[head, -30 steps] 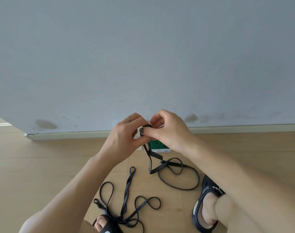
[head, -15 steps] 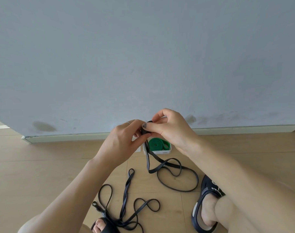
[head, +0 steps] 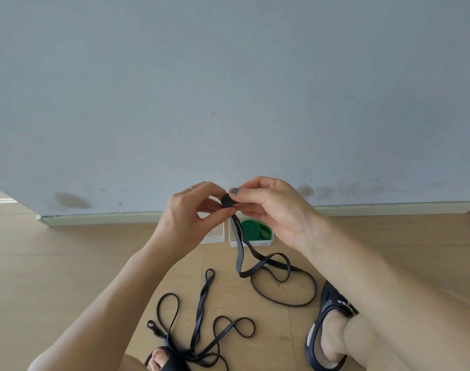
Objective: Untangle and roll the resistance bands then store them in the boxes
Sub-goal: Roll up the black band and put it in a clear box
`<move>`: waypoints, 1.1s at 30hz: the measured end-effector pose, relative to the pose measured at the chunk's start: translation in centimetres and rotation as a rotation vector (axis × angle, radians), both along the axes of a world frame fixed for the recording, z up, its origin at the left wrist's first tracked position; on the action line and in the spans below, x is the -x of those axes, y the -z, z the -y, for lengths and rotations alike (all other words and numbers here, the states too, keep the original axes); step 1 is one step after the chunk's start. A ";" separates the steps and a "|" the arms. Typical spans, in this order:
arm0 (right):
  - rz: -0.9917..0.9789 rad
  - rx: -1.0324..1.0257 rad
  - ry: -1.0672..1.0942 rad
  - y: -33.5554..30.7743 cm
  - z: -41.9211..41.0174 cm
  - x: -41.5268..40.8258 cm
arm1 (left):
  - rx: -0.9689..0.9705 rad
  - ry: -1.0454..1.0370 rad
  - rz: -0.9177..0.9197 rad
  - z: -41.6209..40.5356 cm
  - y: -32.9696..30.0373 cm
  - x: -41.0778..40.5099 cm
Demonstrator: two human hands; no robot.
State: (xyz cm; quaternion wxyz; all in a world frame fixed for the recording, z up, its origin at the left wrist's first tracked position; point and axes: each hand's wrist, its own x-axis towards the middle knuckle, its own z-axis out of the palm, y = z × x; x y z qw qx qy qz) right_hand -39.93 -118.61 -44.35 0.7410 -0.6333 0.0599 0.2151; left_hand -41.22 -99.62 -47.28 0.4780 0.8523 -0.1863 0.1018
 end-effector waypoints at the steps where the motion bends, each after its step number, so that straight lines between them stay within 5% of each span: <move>1: -0.032 -0.043 -0.011 0.0 0.0 0.0 | 0.007 0.000 -0.001 0.0 -0.2 0.0; 8: 0.089 0.103 0.012 0.2 -0.2 0.3 | -0.055 0.049 -0.014 -0.5 -0.4 0.0; 20: -0.037 -0.087 -0.004 0.1 -0.4 0.6 | -0.045 0.030 0.074 -0.3 -0.6 0.0; 25: 0.208 0.296 0.080 0.4 -0.9 1.1 | -0.125 0.065 0.115 -0.6 -0.4 0.1; 33: -0.069 -0.137 0.076 0.1 -0.5 0.8 | -0.119 0.034 0.138 -0.3 -0.3 0.1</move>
